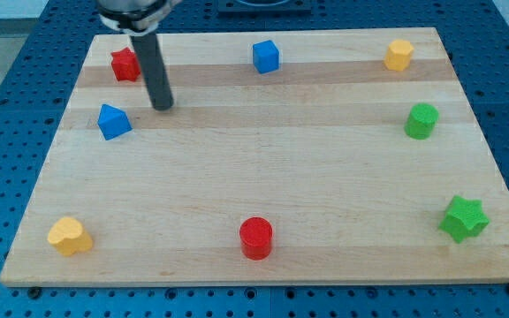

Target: Slightly push the red star to the top left of the board

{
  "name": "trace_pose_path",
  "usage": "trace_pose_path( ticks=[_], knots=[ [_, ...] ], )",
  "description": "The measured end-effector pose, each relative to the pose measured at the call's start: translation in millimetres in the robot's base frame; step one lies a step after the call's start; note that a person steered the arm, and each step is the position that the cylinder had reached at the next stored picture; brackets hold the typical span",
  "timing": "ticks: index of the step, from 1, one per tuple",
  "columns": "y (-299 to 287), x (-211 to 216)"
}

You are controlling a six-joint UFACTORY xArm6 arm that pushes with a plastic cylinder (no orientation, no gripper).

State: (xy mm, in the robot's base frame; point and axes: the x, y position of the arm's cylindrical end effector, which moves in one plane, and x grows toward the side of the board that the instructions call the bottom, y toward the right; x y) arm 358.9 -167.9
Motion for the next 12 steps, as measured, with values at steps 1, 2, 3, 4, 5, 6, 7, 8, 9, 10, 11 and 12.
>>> trace_pose_path(
  ticks=[1,2,3,4,5,6,7,8,9,10,11,12],
  knots=[
    [-20.5,-6.5],
    [-43.5,-22.1],
    [-55.5,-27.7],
    [-58.0,-45.8],
    [-51.9,-58.8],
    [-49.1,-61.9],
    [-49.1,-62.0],
    [-49.8,-65.1],
    [-49.8,-65.1],
    [-49.8,-73.5],
    [-40.2,-64.4],
    [19.4,-33.7]
  ],
)
